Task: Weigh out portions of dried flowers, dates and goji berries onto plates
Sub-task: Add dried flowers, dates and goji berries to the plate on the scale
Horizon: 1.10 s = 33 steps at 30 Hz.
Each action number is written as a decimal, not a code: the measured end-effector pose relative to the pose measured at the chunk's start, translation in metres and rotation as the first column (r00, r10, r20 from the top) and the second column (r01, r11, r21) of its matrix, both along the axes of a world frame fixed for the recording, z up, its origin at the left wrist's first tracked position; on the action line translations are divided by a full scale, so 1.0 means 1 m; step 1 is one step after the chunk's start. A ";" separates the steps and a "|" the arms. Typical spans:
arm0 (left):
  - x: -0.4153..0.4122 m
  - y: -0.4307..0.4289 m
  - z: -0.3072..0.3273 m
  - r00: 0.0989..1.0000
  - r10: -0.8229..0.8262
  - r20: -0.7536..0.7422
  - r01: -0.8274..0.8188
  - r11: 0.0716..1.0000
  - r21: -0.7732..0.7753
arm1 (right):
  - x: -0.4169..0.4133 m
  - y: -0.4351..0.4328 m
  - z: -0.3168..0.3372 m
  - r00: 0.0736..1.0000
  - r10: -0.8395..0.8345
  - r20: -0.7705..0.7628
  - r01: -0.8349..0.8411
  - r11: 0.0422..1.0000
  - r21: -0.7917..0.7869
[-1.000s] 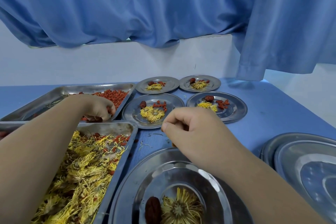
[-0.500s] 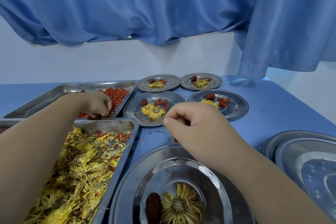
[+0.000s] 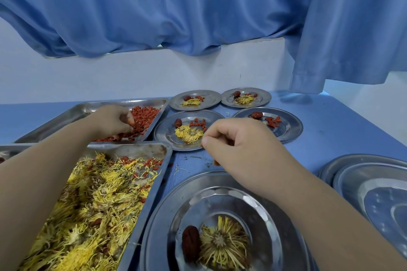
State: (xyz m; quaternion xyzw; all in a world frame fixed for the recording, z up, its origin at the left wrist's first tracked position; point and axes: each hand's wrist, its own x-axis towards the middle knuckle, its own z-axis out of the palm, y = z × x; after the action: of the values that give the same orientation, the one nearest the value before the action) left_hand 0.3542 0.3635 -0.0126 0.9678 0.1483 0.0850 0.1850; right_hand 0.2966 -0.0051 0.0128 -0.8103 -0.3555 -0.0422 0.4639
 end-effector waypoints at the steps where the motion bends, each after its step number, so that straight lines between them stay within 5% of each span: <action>1: -0.001 -0.001 0.000 1.000 0.005 0.008 -0.005 1.000 -0.010 | 0.000 0.000 0.000 1.000 0.003 0.002 -0.003 1.000 0.002; 9: -0.016 -0.019 0.014 0.992 -0.016 0.127 0.053 0.954 -0.296 | 0.003 -0.004 0.004 1.000 -0.016 0.017 0.016 1.000 0.023; 14: -0.037 -0.073 0.034 0.976 -0.092 0.199 0.208 0.676 -0.707 | 0.003 -0.010 0.014 1.000 -0.021 -0.004 0.022 0.997 0.081; 19: -0.079 -0.148 0.041 0.897 -0.411 0.162 0.355 0.451 -0.819 | 0.003 -0.016 0.024 0.999 -0.045 -0.017 0.047 0.988 0.145; 22: -0.098 -0.185 0.038 0.840 -0.535 0.092 0.399 0.495 -0.772 | 0.004 -0.017 0.029 0.999 -0.046 -0.012 0.048 0.979 0.197; 28: -0.111 -0.214 0.038 0.792 -0.601 -0.106 0.499 0.738 -0.455 | -0.001 -0.020 0.036 1.000 -0.004 0.019 0.000 0.975 0.224; 33: -0.114 -0.215 0.040 0.839 -0.544 -0.033 0.488 0.777 -0.398 | 0.000 -0.019 0.037 0.999 -0.004 0.032 -0.004 0.971 0.238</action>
State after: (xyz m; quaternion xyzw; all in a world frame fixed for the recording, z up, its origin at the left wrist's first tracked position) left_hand 0.2403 0.1480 0.0271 0.9211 -0.0966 -0.0699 0.3706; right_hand 0.2965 -0.0244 0.0503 -0.7482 -0.3553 -0.0977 0.5517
